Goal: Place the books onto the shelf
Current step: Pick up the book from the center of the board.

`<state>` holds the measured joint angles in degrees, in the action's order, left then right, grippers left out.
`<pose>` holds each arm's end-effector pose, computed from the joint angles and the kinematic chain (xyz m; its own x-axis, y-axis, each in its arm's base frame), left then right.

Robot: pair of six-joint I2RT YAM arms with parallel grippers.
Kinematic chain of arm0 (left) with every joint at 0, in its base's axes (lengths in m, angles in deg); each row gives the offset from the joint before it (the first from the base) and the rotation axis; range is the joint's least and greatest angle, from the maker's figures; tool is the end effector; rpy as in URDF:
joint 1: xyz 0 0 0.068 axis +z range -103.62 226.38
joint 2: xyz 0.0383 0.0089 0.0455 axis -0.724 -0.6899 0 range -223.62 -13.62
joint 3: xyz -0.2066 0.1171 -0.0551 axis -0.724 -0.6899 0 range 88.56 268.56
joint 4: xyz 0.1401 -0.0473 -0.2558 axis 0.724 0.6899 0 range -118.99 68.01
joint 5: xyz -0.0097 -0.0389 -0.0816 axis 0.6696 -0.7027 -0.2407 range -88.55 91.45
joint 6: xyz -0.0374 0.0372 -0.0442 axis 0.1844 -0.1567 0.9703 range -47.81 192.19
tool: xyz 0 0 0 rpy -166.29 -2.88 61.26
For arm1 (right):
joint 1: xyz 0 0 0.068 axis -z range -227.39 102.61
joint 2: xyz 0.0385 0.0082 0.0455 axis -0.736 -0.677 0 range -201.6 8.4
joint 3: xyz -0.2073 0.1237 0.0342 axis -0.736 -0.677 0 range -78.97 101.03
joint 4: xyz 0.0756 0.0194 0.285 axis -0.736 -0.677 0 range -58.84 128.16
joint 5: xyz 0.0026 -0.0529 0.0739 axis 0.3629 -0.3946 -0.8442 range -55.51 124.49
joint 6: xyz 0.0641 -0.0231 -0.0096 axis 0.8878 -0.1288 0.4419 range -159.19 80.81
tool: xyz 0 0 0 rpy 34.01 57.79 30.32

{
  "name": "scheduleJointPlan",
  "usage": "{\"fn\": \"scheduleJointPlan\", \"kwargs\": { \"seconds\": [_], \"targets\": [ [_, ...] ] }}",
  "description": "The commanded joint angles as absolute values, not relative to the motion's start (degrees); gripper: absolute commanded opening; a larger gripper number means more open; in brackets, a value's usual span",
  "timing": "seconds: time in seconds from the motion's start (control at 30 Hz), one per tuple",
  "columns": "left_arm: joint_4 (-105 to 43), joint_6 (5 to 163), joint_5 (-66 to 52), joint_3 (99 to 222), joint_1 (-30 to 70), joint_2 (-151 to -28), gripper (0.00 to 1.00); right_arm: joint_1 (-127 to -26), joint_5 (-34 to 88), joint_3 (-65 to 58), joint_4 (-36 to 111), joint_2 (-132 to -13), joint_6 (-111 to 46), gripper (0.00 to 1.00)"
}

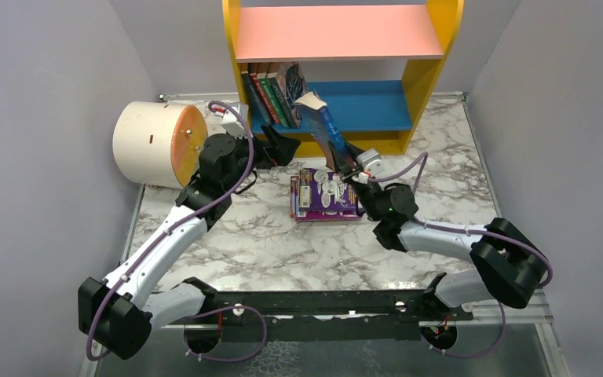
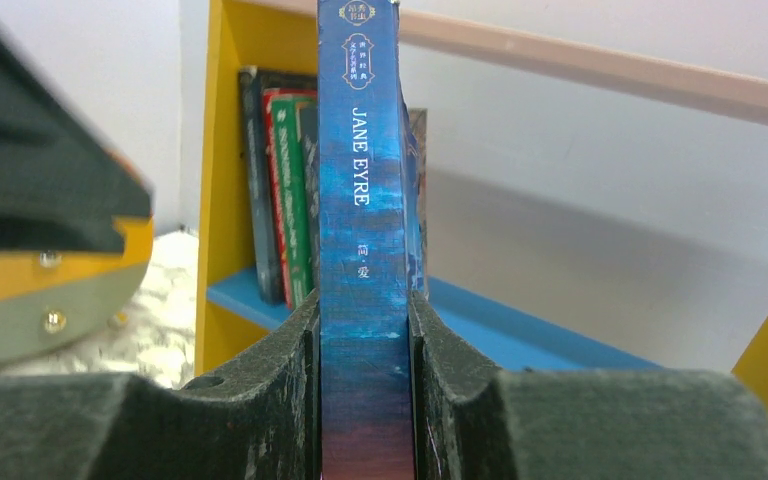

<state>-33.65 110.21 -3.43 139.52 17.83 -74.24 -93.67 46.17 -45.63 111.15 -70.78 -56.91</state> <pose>0.2799 -0.1577 0.3179 -0.3996 -0.4812 -0.7802 0.3867 0.6832 -0.6194 0.2357 0.2302 0.2421 0.4780 0.0686 -0.8757 -0.4595 0.8692 -0.1828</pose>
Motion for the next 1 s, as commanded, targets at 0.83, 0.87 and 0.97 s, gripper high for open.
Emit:
{"fn": "scheduleJointPlan", "kwargs": {
  "seconds": [0.83,0.87,0.97],
  "targets": [
    [-14.4,113.0,2.8,160.6,14.5,-88.5,0.77,-104.7,68.0,-40.5,140.0,-89.3,-88.1,0.01],
    [-14.4,113.1,3.2,160.7,14.3,-88.8,0.79,-104.9,67.9,-40.2,140.1,-89.5,-88.0,0.01],
    [-14.6,113.1,4.2,161.3,13.3,-89.7,0.81,-105.1,67.1,-40.0,140.0,-89.6,-87.9,0.01]
  ]
}}
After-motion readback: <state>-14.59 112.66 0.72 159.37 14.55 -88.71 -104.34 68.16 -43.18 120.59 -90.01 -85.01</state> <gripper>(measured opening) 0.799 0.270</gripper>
